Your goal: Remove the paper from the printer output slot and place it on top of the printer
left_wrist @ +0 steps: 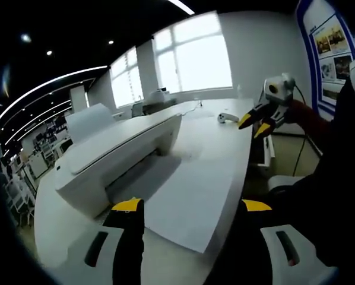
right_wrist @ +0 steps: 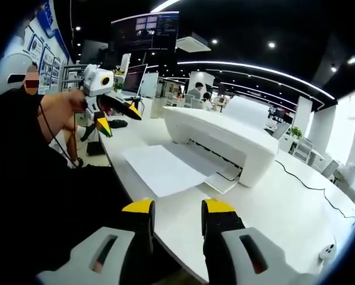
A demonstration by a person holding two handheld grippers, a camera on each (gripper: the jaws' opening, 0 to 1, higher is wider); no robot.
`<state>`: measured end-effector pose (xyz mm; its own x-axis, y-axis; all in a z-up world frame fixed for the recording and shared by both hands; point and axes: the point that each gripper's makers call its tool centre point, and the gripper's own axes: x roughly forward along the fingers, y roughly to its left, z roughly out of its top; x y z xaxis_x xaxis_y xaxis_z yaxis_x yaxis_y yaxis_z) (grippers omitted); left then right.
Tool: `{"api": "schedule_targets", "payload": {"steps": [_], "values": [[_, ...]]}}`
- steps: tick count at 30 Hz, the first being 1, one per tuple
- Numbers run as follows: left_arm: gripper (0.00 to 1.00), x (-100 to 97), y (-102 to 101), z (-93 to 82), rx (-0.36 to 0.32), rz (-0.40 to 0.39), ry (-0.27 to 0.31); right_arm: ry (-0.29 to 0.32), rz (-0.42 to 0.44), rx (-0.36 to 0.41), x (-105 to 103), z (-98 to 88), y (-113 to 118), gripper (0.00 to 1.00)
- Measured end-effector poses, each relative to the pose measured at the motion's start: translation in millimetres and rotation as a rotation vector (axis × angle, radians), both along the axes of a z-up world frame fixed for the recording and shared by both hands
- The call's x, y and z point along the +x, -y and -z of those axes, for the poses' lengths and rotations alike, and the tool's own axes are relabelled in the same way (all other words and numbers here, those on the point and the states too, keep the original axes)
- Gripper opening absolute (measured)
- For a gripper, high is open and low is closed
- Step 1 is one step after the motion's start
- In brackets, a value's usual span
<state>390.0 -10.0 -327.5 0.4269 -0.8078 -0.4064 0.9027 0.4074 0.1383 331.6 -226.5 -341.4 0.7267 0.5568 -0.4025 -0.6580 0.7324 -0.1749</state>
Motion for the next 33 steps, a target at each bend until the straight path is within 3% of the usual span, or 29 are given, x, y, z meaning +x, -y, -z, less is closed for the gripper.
{"api": "schedule_targets", "payload": {"steps": [33], "values": [[0.69, 7.5, 23.5, 21.2, 0.075, 0.030, -0.014, -0.028, 0.018, -0.019, 4.0, 0.1, 9.2, 0.27]]}}
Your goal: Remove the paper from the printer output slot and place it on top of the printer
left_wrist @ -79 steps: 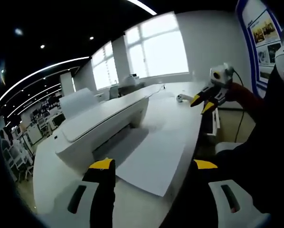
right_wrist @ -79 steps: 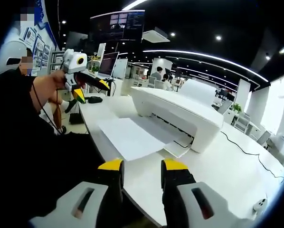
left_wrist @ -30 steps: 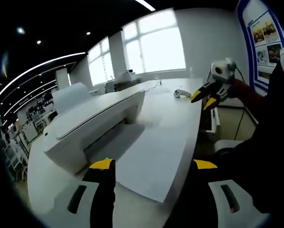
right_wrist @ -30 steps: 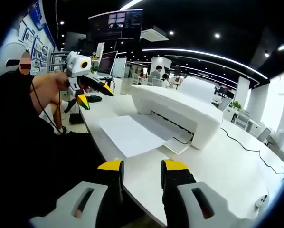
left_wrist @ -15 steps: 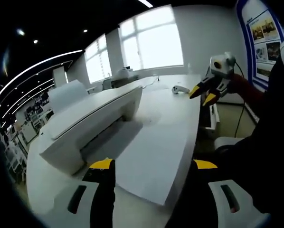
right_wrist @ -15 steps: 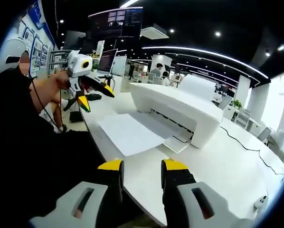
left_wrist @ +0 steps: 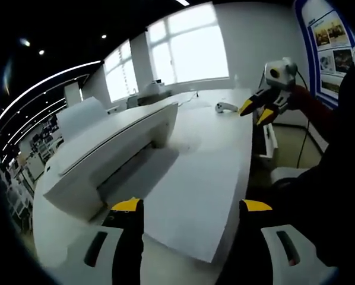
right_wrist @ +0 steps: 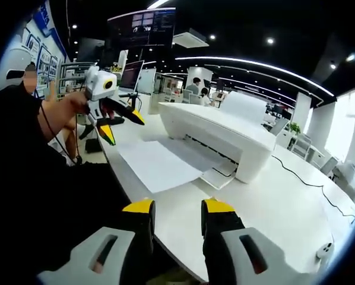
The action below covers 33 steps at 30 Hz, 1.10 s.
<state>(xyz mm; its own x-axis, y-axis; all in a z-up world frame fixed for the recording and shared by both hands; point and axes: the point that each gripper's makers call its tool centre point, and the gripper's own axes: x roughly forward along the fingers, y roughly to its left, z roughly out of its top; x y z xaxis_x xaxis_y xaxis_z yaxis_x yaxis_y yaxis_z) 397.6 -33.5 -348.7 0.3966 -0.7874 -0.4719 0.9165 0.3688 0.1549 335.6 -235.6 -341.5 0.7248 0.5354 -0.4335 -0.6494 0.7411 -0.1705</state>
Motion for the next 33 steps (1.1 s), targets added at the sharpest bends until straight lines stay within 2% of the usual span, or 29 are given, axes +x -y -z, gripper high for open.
{"api": "schedule_targets", "payload": {"steps": [9, 17, 33], "values": [[0.69, 5.6, -0.4, 6.6, 0.026, -0.004, 0.016, -0.011, 0.001, -0.007, -0.9, 1.3, 1.9, 0.27], [0.69, 7.2, 4.6, 11.6, 0.031, 0.012, 0.005, -0.004, 0.003, -0.014, -0.6, -4.6, 2.1, 0.27], [0.69, 6.3, 15.7, 30.9, 0.076, 0.028, 0.022, -0.018, 0.014, -0.009, -0.6, 3.0, 5.3, 0.27]]}}
